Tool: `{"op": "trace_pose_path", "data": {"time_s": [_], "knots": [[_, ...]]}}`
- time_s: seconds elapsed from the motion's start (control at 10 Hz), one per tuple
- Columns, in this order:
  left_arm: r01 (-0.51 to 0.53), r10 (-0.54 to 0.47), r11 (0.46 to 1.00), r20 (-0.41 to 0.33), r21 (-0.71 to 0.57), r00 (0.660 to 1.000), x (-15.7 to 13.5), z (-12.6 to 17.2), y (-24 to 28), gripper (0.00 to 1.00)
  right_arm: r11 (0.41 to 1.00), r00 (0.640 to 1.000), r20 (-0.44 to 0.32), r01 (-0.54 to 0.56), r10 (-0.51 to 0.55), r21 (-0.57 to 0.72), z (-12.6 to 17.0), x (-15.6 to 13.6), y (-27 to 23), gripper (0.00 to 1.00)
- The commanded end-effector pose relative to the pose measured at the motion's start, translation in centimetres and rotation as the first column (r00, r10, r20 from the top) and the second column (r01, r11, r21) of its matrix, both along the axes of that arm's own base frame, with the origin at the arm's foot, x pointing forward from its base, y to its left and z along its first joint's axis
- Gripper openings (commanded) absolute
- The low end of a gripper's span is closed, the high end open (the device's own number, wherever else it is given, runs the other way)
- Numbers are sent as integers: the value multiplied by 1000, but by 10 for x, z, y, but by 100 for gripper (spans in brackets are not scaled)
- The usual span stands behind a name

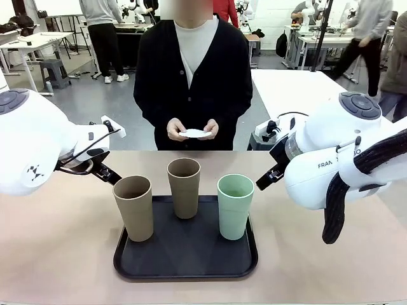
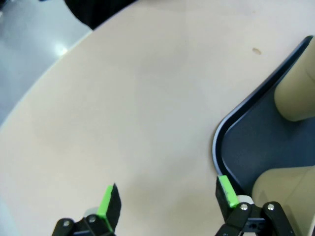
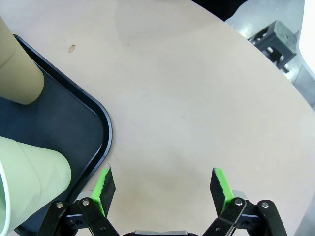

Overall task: Place coasters on the table and set cups on them.
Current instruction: Pick up one Reusable plastic cup and place it on a coaster set by the human.

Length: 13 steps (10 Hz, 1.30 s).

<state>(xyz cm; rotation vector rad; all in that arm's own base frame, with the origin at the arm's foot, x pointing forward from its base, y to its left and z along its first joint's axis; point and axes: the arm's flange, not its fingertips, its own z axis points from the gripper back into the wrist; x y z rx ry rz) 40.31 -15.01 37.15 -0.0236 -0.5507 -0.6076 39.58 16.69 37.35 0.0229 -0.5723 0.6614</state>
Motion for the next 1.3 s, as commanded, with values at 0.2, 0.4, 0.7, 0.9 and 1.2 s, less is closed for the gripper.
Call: {"op": "trace_pose_path", "data": {"time_s": [0.2, 0.4, 0.7, 0.9, 1.2], "knots": [[-2, 2, 1000, 32, 15, 999, 0, 27, 4, 100, 1000, 999, -42, 6, -6, -8, 18, -1, 2, 100], [-9, 1, 998, 143, 55, 990, -29, 103, 19, 100, 999, 999, -36, 33, -34, -35, 86, -32, -5, 100], [64, -67, 997, -102, -37, 993, -98, 150, 42, 100, 993, 984, -172, 36, -55, -116, 145, -116, -13, 100], [83, -91, 995, -164, -60, 982, -129, 152, 50, 100, 984, 979, -177, 68, -98, -167, 152, -153, -21, 100], [86, -92, 995, -126, -47, 988, -109, 159, 37, 100, 985, 977, -191, 61, -91, -161, 158, -154, -23, 100]]}}
